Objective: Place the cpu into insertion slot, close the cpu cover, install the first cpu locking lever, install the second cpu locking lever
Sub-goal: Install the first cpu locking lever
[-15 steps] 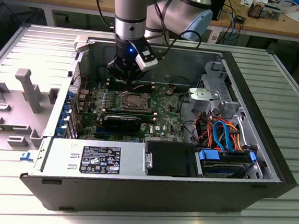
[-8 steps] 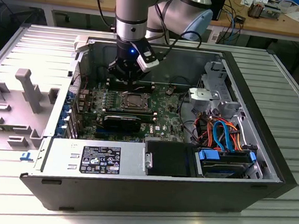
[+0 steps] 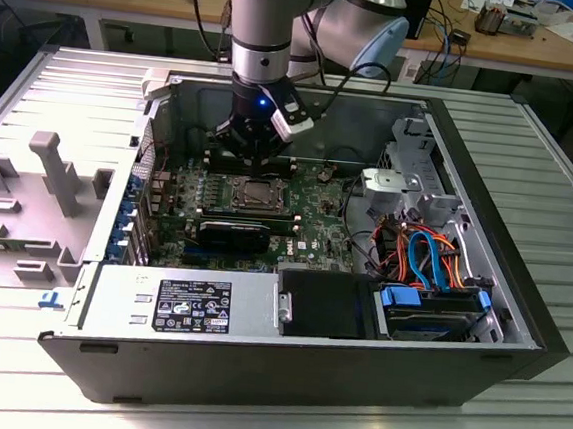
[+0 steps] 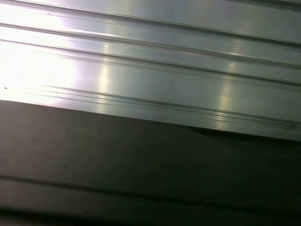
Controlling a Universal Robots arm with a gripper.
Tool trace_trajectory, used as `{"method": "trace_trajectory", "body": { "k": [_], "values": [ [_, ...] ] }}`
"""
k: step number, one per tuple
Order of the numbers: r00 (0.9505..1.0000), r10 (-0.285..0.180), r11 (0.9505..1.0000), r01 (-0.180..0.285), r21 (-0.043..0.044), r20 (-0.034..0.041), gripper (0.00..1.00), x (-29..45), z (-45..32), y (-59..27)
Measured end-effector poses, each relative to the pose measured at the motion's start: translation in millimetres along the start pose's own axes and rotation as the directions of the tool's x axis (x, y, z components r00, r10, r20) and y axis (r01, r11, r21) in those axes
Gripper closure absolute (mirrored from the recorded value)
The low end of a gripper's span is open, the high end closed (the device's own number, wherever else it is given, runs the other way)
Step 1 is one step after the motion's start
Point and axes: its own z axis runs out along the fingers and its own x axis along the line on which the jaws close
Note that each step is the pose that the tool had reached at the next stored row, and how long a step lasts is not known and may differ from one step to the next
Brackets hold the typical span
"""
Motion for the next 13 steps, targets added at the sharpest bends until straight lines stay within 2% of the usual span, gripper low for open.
{"method": "trace_trajectory", "body": {
  "k": [13],
  "values": [
    [0.9998,-0.02,0.9998,0.02,0.0013,0.0007,0.89,-15.5,5.7,-1.8]
  ]
}}
